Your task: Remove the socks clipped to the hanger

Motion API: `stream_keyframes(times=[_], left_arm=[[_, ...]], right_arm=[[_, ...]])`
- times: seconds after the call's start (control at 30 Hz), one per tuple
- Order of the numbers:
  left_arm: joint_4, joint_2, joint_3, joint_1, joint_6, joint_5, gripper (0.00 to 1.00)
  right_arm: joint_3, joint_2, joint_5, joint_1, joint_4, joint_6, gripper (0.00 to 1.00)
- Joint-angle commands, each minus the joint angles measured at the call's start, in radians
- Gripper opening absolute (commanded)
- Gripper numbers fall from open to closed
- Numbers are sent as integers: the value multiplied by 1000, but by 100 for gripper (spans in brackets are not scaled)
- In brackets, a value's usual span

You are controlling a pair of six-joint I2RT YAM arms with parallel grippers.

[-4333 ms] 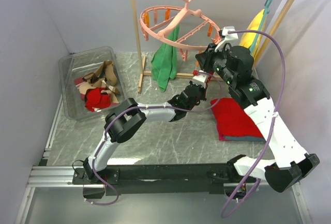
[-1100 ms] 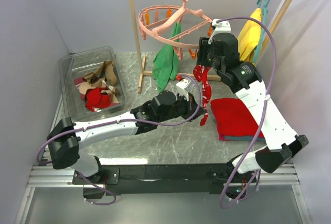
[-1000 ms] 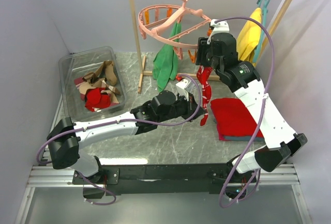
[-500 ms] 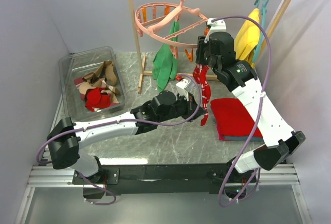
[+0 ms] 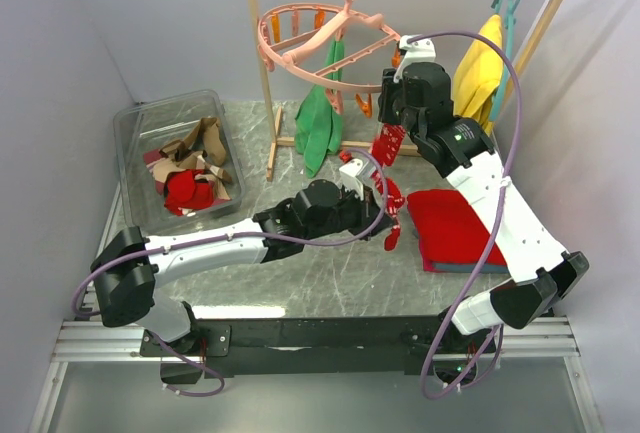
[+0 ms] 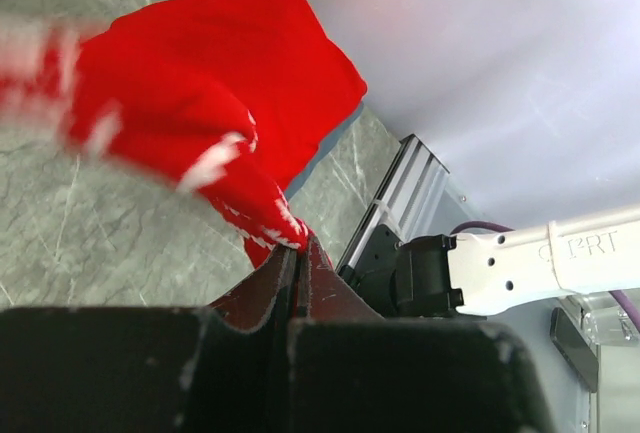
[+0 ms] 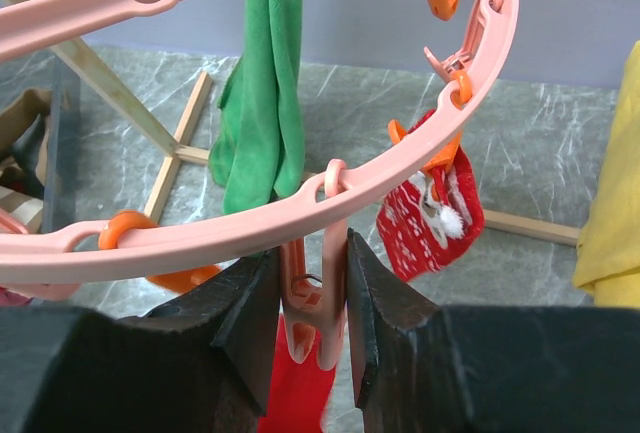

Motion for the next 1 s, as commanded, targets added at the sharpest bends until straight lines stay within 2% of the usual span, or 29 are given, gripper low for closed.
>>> stream_keyframes(times=[0.0, 0.23, 0.53, 0.63, 0.77, 0.93, 0.97], left_arm=[[34, 4, -3, -7, -13, 13, 1], [41, 4, -94, -7, -52, 6, 1], [-105, -109, -192, 30, -48, -91, 1], [-122, -180, -256, 111, -76, -51, 1], [-180, -309, -319, 299, -95, -11, 1], [-396, -471, -281, 513, -49, -62, 1], [-423, -482, -264, 589, -35, -62, 1]], right_arm=[[-3, -13, 24, 4, 65, -12, 0], [-18, -38, 18, 6, 55, -20, 0], [-52, -55, -5, 4, 60, -24, 0], [-66, -62, -17, 4, 69, -21, 0], [-69, -68, -19, 4, 71, -26, 0], [-81, -88, -42, 4, 85, -23, 0], [-84, -93, -54, 3, 88, -21, 0]])
